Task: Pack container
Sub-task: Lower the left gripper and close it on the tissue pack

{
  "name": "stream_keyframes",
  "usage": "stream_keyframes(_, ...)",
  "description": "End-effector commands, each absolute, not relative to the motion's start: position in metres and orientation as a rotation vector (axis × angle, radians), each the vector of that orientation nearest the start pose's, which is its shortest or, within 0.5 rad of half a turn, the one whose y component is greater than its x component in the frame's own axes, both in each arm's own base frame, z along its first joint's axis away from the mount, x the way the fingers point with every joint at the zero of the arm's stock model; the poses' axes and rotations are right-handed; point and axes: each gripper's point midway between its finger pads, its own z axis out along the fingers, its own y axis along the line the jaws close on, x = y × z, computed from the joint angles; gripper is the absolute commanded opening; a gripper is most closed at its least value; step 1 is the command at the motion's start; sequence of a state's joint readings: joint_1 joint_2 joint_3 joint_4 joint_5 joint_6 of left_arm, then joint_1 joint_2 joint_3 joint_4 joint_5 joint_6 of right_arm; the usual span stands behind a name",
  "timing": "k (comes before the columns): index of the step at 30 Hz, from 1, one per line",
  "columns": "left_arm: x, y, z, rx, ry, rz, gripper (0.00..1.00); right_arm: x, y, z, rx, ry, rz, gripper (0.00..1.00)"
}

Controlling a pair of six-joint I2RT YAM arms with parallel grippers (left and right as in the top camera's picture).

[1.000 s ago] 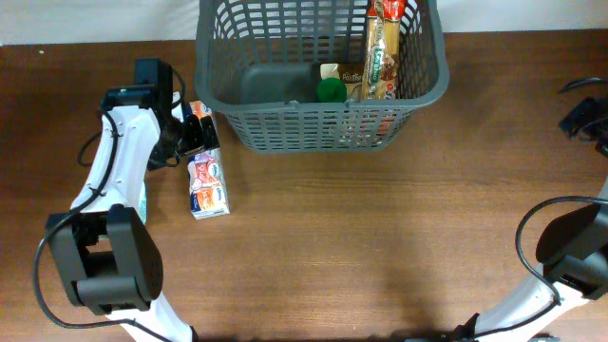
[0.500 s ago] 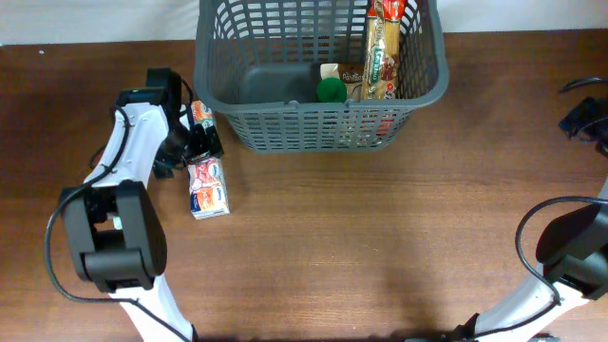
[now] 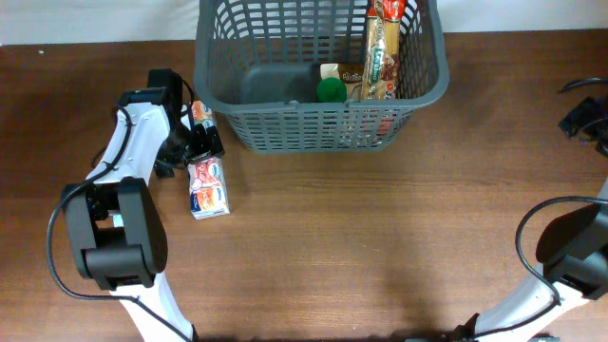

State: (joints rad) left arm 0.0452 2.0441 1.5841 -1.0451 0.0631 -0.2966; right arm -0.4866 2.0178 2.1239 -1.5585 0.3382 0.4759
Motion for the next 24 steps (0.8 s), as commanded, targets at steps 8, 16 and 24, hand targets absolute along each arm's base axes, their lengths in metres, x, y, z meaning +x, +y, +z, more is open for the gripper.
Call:
stream_keyframes(8,0.4,-0.002,0.019,-0.516,3.109,-0.088,0.99,0.325,-0.239,0.2,1.435,2.62,-0.512,0.99)
stream_keyframes(16,0.402,0.001,0.012,-0.519,3.111,-0.068,0.99,0.325,-0.239,0.2,1.435,2.62,-0.512,0.99)
stream_keyframes(24,0.402,0.002,0.011,-0.519,3.111,-0.056,1.0,0.325,-0.239,0.2,1.435,2.62,-0.512,0.99)
